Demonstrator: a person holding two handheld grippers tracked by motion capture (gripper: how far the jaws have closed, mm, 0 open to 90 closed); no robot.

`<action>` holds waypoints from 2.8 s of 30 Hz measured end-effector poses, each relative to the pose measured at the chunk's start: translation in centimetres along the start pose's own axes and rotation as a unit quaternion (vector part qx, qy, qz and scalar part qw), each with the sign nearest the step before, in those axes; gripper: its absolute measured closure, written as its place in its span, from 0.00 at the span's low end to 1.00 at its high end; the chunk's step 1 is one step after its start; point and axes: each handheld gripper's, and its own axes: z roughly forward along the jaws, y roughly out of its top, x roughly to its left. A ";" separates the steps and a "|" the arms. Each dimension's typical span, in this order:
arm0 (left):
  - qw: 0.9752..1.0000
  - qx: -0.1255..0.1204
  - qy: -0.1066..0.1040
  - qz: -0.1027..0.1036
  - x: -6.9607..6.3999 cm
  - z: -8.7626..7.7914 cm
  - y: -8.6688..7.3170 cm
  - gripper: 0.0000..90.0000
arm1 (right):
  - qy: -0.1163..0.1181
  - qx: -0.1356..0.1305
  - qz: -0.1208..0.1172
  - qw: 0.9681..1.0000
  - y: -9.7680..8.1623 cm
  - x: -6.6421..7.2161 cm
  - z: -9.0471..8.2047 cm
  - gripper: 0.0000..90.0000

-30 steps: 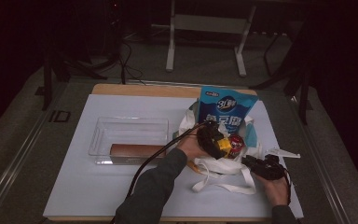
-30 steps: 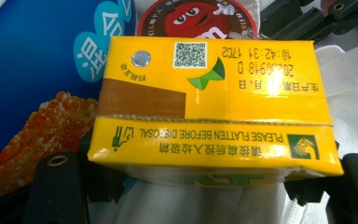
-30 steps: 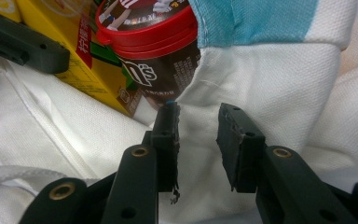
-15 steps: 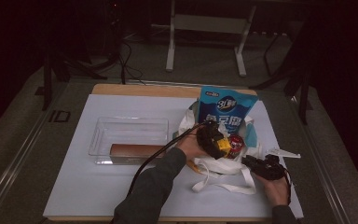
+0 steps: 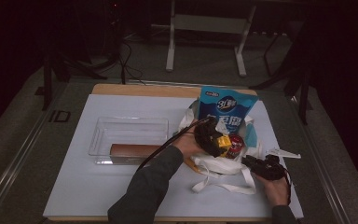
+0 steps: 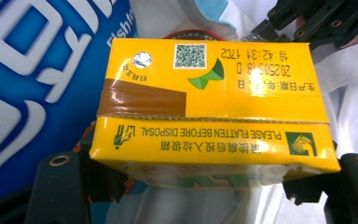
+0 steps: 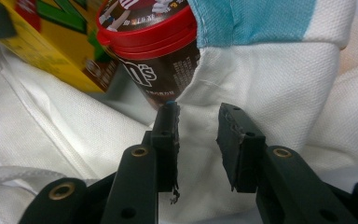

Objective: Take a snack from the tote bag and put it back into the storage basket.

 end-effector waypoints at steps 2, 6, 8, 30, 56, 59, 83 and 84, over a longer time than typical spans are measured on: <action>1.000 -0.004 0.001 0.002 0.0 -0.4 0.1 0.32 | 0.000 0.000 0.000 1.000 0.0 0.0 0.0 0.76; 1.000 0.003 0.004 0.013 -0.1 -1.0 0.3 0.32 | 0.000 0.000 0.000 1.000 0.0 0.0 0.0 0.75; 1.000 0.005 0.005 0.017 -0.1 -1.3 0.3 0.32 | -0.001 0.000 -0.001 1.000 0.0 0.1 0.0 0.75; 1.000 -0.015 -0.005 0.015 0.6 -5.7 -0.1 0.32 | -0.002 -0.004 0.002 1.000 -0.1 0.1 0.0 0.75; 1.000 -0.019 0.004 0.010 1.4 -9.0 -0.6 0.32 | -0.002 -0.005 0.004 1.000 -0.2 0.1 0.0 0.75; 1.000 -0.023 0.002 0.007 1.5 -9.3 -0.7 0.32 | -0.002 -0.005 0.004 1.000 -0.2 0.1 0.0 0.75; 0.998 -0.063 0.014 -0.008 2.3 -13.4 -1.4 0.32 | -0.001 -0.006 0.005 1.000 -0.2 0.1 0.0 0.75; 0.998 -0.064 0.015 -0.009 2.3 -13.5 -1.4 0.32 | -0.001 -0.006 0.005 1.000 -0.2 0.1 0.0 0.75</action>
